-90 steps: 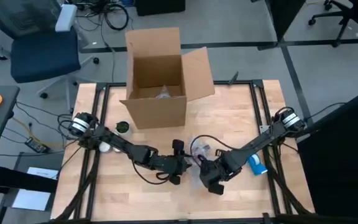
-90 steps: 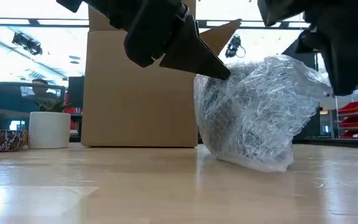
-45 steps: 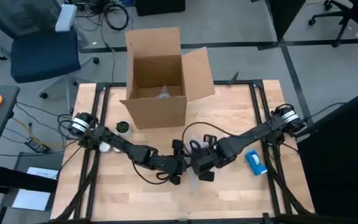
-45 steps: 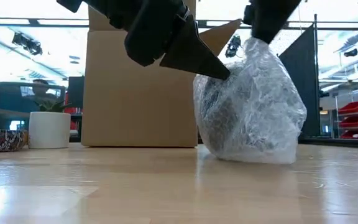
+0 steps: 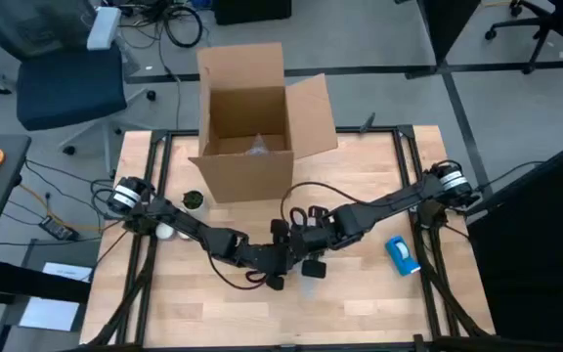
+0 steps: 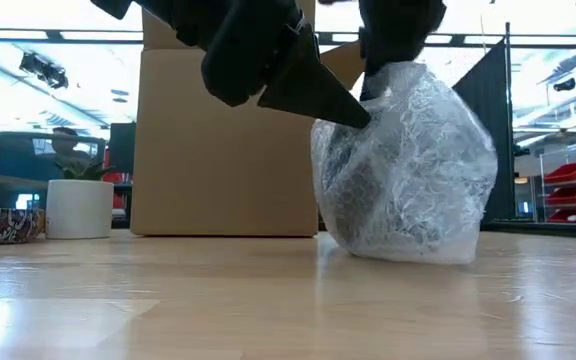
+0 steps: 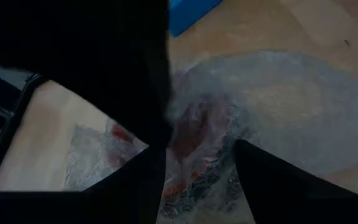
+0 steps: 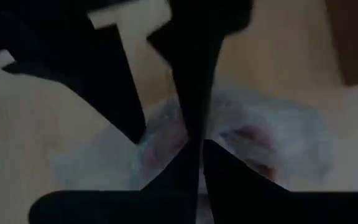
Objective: Wrap mug
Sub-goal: Wrap the black mug with bubble wrap
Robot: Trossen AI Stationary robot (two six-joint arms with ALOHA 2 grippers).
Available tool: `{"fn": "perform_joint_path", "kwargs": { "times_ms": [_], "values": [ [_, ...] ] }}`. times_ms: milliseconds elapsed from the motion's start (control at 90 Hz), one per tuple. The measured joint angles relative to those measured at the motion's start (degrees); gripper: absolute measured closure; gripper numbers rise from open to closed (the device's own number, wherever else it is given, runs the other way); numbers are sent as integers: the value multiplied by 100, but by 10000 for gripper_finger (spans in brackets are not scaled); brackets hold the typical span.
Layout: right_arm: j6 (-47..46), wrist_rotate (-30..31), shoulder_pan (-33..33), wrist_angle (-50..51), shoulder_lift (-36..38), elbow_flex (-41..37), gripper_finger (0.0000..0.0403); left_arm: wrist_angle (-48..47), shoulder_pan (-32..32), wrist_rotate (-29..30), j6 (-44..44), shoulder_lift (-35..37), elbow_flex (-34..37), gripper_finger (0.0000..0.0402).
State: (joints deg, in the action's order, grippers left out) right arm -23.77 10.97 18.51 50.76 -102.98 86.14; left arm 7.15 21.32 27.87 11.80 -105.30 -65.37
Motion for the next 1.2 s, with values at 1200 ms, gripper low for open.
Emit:
{"fn": "perform_joint_path", "kwargs": {
  "times_ms": [1200],
  "values": [
    [-2137,648,1208,217,18,-270,403,28,-26,153,-95,-2,-30,229]
  ]
}}
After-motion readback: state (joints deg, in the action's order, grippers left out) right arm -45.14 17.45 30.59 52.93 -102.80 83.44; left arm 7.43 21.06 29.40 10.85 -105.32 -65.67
